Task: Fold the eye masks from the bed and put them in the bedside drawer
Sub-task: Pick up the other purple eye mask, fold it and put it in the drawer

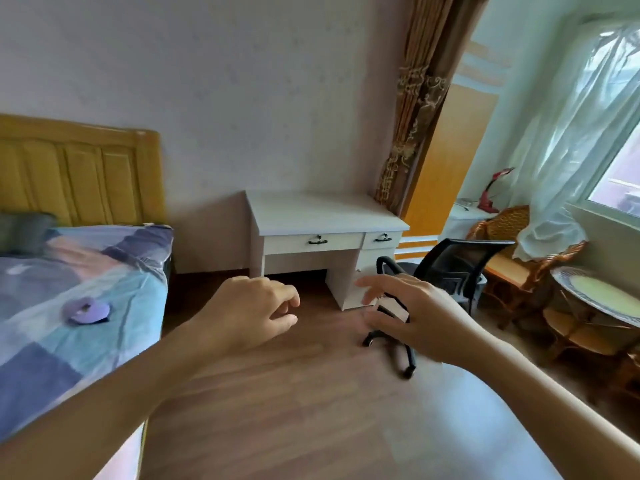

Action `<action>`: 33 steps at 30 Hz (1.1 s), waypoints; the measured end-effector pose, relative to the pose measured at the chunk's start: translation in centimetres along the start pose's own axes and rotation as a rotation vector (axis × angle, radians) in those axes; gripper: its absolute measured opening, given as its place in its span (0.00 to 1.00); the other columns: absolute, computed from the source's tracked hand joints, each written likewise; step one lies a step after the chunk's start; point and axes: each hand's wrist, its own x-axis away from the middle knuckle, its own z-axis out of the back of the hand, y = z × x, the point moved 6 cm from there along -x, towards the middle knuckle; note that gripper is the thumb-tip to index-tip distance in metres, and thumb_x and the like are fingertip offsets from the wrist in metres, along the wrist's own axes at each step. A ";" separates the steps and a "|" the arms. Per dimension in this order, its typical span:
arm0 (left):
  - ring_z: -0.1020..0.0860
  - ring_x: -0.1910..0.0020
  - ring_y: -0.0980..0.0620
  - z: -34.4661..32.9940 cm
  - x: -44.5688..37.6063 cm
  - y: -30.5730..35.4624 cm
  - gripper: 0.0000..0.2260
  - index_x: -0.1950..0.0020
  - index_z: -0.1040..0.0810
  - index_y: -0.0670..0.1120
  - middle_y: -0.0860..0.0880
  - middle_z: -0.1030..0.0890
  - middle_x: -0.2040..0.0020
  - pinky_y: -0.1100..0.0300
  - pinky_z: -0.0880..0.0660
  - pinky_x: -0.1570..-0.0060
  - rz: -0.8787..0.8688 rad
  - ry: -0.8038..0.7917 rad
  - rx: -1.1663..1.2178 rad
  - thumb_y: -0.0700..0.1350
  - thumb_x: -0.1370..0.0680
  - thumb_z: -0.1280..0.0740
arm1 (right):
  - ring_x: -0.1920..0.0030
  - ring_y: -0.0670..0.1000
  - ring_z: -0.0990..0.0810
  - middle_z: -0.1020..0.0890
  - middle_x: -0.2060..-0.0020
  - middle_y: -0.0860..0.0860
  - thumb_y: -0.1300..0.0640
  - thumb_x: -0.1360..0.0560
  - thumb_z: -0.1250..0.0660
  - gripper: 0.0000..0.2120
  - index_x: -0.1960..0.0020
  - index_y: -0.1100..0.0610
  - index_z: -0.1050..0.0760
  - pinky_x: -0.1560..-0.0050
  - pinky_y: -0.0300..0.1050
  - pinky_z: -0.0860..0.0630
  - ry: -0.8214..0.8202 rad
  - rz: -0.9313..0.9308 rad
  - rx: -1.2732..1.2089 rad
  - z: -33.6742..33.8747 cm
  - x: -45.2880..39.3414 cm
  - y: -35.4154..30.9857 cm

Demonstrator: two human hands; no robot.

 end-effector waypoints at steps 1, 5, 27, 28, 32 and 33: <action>0.24 0.52 0.61 -0.1 0.0 -1.6 0.12 0.45 0.26 0.59 0.61 0.21 0.54 0.61 0.32 0.52 0.030 0.001 -0.017 0.60 0.25 0.39 | 0.47 0.39 0.25 0.22 0.48 0.34 0.46 0.24 0.36 0.19 0.34 0.38 0.32 0.46 0.42 0.27 -0.017 0.033 -0.013 -0.7 -2.0 -0.4; 0.22 0.53 0.58 0.0 1.1 -8.1 0.11 0.46 0.23 0.56 0.59 0.19 0.54 0.62 0.34 0.56 0.173 0.032 -0.077 0.57 0.25 0.36 | 0.44 0.40 0.25 0.21 0.48 0.35 0.46 0.24 0.36 0.19 0.34 0.39 0.33 0.45 0.45 0.27 -0.073 0.194 -0.050 -4.7 -10.3 -2.6; 0.22 0.50 0.60 -9.1 6.0 -46.3 0.21 0.46 0.23 0.58 0.61 0.19 0.48 0.74 0.38 0.63 0.965 -0.115 -0.028 0.63 0.31 0.46 | 0.56 0.35 0.25 0.22 0.50 0.34 0.47 0.24 0.36 0.18 0.35 0.41 0.32 0.53 0.38 0.28 -0.538 0.819 -0.227 -30.7 -52.0 -17.6; 0.22 0.50 0.60 -9.5 6.9 -47.9 0.25 0.45 0.23 0.58 0.61 0.19 0.48 0.73 0.37 0.62 0.990 -0.105 -0.025 0.64 0.33 0.51 | 0.57 0.32 0.27 0.22 0.50 0.34 0.47 0.24 0.36 0.18 0.35 0.41 0.32 0.54 0.36 0.29 -0.560 0.834 -0.230 -32.1 -53.4 -18.6; 0.21 0.51 0.56 -11.4 9.4 -55.0 0.35 0.46 0.22 0.57 0.59 0.18 0.50 0.73 0.38 0.65 1.077 -0.015 -0.003 0.65 0.39 0.59 | 0.54 0.35 0.26 0.21 0.48 0.36 0.46 0.24 0.37 0.18 0.34 0.41 0.31 0.51 0.34 0.28 -0.648 0.862 -0.257 -38.4 -59.0 -22.3; 0.21 0.51 0.56 -12.2 9.8 -57.0 0.34 0.46 0.22 0.57 0.59 0.18 0.50 0.74 0.39 0.66 1.097 -0.012 0.016 0.65 0.39 0.58 | 0.52 0.37 0.26 0.21 0.48 0.36 0.46 0.24 0.37 0.18 0.35 0.42 0.31 0.51 0.34 0.28 -0.667 0.861 -0.258 -40.3 -60.3 -23.1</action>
